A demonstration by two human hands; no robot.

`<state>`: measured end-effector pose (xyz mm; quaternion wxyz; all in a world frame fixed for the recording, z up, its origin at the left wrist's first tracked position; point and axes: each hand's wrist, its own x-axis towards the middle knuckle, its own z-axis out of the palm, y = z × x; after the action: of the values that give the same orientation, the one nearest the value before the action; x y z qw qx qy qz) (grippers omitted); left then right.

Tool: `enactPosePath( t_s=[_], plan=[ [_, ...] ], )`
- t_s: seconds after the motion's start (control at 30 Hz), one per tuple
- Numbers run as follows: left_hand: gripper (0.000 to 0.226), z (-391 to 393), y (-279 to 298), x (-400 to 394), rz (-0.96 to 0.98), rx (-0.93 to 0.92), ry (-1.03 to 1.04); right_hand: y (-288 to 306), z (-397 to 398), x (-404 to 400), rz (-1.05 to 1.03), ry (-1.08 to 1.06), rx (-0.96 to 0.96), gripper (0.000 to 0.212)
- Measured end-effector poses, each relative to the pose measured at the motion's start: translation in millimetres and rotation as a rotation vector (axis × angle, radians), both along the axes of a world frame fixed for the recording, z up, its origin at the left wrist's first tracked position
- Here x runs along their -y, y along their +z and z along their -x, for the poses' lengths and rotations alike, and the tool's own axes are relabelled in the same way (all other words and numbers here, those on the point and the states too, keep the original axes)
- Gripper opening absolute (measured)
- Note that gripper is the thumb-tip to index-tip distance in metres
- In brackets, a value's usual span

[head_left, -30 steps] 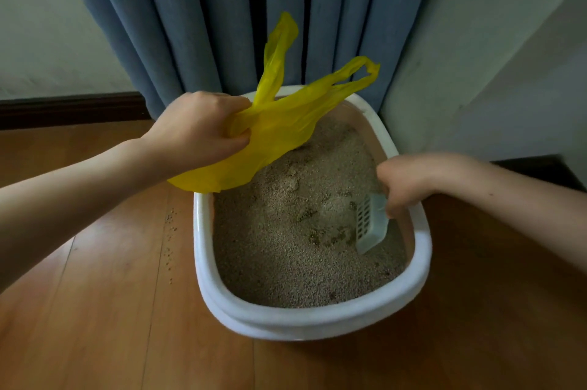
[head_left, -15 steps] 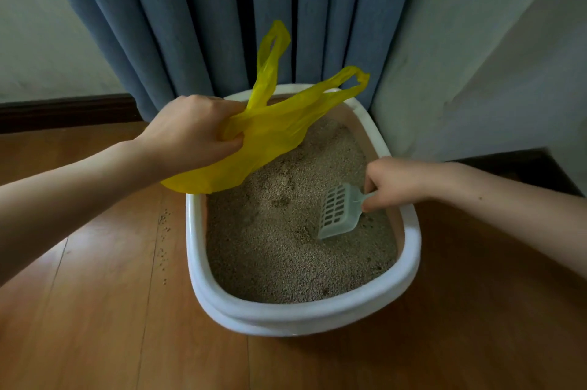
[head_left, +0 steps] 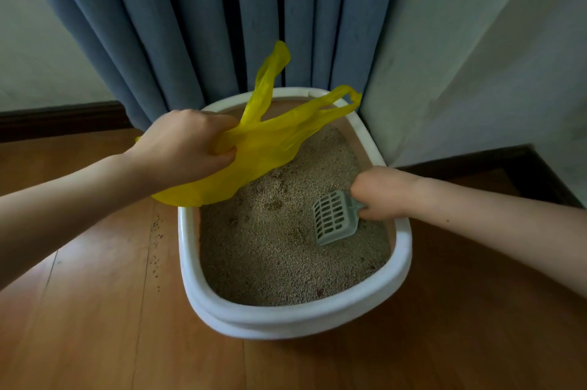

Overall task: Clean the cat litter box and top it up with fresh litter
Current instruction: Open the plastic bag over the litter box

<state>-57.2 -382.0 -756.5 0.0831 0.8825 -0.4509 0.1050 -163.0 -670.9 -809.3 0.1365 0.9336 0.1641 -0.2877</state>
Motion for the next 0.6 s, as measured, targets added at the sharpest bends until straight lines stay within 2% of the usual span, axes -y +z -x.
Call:
enactPosePath(
  t_s=[0.13,0.2,0.23,0.3,0.37,0.4,0.47,0.5,0.53,0.6],
  plan=[
    [0.037,1.5,5.4,3.0,0.009,-0.029,0.034,2.4,-1.3,2.1,-0.026,-0.039,0.003,0.020],
    [0.021,2.6,6.7,6.4,0.031,-0.087,0.098,9.0,-4.8,-1.6,-0.168,-0.069,0.089,0.028],
    [0.016,4.1,8.0,9.3,0.074,-0.117,0.140,14.3,-6.9,-7.9,-0.343,-0.145,0.146,0.033],
    [0.020,6.5,8.4,15.6,0.169,-0.178,0.226,29.9,-9.6,-31.6,-0.900,-0.437,0.165,0.033],
    [0.030,8.7,7.5,23.7,0.306,-0.365,0.281,46.4,-13.0,-57.6,-1.421,-0.753,-0.012,0.037],
    [0.035,11.5,8.9,28.8,0.373,-0.528,0.282,52.1,-15.1,-67.1,-1.543,-0.864,-0.112,0.048],
    [0.050,18.1,8.1,38.4,0.484,-0.888,0.251,56.9,-18.6,-78.1,-1.669,-0.962,-0.223,0.070],
    [0.050,21.2,7.2,41.5,0.514,-1.025,0.257,59.4,-19.8,-80.7,-1.731,-0.979,-0.242,0.071],
    [0.045,24.8,7.5,43.2,0.522,-1.128,0.259,60.4,-20.8,-81.0,-1.789,-1.004,-0.248,0.069],
    [0.044,28.2,6.9,42.3,0.496,-1.209,0.208,59.2,-22.0,-79.7,-1.870,-1.046,-0.245,0.061]
  ],
)
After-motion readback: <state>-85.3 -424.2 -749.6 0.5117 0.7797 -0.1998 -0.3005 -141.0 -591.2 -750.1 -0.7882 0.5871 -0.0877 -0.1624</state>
